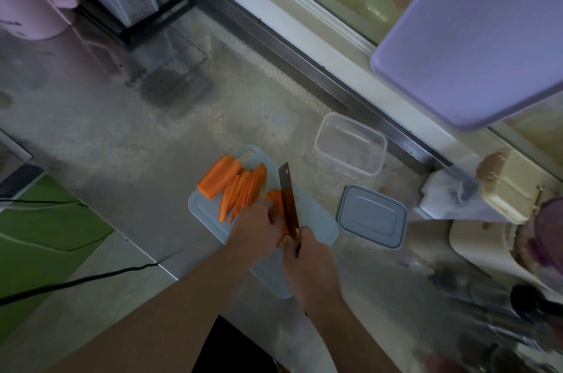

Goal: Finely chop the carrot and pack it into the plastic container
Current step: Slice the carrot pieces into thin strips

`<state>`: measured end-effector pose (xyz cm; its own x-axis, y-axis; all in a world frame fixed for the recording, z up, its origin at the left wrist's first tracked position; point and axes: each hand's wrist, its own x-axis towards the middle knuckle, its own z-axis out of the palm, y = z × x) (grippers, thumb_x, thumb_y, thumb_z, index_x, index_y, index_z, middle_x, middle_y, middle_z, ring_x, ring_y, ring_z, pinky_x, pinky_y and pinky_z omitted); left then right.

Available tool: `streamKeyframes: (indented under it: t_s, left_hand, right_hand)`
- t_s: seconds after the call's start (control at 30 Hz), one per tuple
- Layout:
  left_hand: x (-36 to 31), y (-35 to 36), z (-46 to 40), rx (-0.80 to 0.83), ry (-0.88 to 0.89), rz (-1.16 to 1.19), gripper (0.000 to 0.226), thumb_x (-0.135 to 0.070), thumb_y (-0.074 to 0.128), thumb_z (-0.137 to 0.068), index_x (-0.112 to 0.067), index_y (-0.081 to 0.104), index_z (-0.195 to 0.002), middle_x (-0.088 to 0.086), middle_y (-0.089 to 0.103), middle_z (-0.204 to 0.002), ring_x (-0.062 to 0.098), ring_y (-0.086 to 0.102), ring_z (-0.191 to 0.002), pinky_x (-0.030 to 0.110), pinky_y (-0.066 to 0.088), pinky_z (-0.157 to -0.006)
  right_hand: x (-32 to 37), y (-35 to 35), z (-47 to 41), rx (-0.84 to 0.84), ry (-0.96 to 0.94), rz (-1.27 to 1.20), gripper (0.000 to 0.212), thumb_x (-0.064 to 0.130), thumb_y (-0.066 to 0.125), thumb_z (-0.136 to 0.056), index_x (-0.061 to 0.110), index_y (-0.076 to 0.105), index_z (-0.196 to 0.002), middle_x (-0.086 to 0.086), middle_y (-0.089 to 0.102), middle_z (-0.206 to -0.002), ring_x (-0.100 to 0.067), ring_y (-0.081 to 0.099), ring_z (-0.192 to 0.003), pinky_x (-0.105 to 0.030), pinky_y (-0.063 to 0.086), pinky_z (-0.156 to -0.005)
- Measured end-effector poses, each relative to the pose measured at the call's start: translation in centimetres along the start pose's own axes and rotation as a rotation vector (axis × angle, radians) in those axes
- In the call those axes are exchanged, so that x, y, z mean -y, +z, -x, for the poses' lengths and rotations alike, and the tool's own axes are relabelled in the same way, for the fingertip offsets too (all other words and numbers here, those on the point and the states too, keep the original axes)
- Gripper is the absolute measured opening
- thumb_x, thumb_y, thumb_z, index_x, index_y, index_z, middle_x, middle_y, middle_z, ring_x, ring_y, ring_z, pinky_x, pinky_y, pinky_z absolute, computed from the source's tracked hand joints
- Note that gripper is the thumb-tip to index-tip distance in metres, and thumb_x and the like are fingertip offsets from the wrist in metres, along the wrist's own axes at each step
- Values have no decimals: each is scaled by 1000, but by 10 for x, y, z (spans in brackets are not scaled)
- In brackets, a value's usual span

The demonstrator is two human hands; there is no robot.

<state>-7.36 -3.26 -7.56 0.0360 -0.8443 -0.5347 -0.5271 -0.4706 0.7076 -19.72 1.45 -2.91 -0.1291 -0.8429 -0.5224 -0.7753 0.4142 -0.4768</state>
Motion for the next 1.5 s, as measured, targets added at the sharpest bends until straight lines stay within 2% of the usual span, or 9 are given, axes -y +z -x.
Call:
streamKeyframes:
  t_s: [0.1,0.23,0.33,0.5,0.9,1.0,1.1,1.27,1.5]
  left_hand:
    - [1,-1,0,12,-18,20,20,-29,60,-99,-23,57,-80,0,68,-70,22,72,-62,48,63,-63]
    - [1,-1,-1,45,-56,110,20,-28,60,-99,-20,56,-80,4,71,-67,22,73,-58,49,64,-58]
    - [2,-1,0,36,-28,56,20,-29,58,-100,-22,56,-82,3,71,-68,19,73,-58,46,64,-58]
    - [3,-3,1,48,1,53,20,-28,58,-102,-23,55,-83,2,71,-69,17,73,-59,45,64,-60]
    - [6,0,0,36,-15,103,20,-28,60,-100,-21,56,-82,3,70,-65,18,73,-55,47,64,-59]
    - [6,0,0,36,-6,97,20,-28,60,-100,-21,57,-82,2,71,-66,18,73,-55,46,64,-60]
    - [7,0,-1,39,-3,91,20,-28,60,-100,-21,56,-81,2,71,-64,17,73,-55,46,64,-60]
    - [5,-1,0,24,11,51,21,-27,58,-101,-20,55,-82,1,70,-65,16,72,-55,45,64,-58]
    - [7,0,0,8,47,17,23,-27,57,-101,-25,53,-78,0,69,-63,16,72,-56,46,64,-60]
  right_hand:
    - [-5,-4,2,78,14,-149,15,42,48,-102,36,45,-89,3,62,-69,-11,63,-57,-32,57,-53]
    - [-10,-8,1,80,-9,-97,22,44,42,-106,30,41,-88,4,54,-66,-6,51,-53,-23,40,-48]
    - [-11,-11,3,50,-17,-88,25,47,38,-106,29,43,-90,5,52,-62,-6,48,-48,-23,38,-45]
    - [-16,-14,12,25,-37,-103,23,35,41,-107,30,44,-85,4,48,-57,-5,42,-43,-23,34,-44]
    - [-29,4,23,72,26,-36,11,29,40,-104,29,42,-94,-4,56,-66,-18,54,-53,-35,38,-48]
    - [-23,6,18,67,12,-25,10,31,38,-106,36,41,-97,-1,59,-69,-17,61,-58,-30,41,-47]
    - [-15,3,10,23,-15,-49,15,32,39,-107,36,42,-93,1,58,-67,-13,58,-54,-24,40,-45]
    - [-12,-7,6,11,-8,-102,20,36,41,-107,29,47,-89,-1,57,-62,-11,53,-50,-31,44,-48]
    - [-11,-14,15,35,-24,-72,20,33,42,-106,30,49,-87,0,56,-61,-7,50,-47,-26,43,-46]
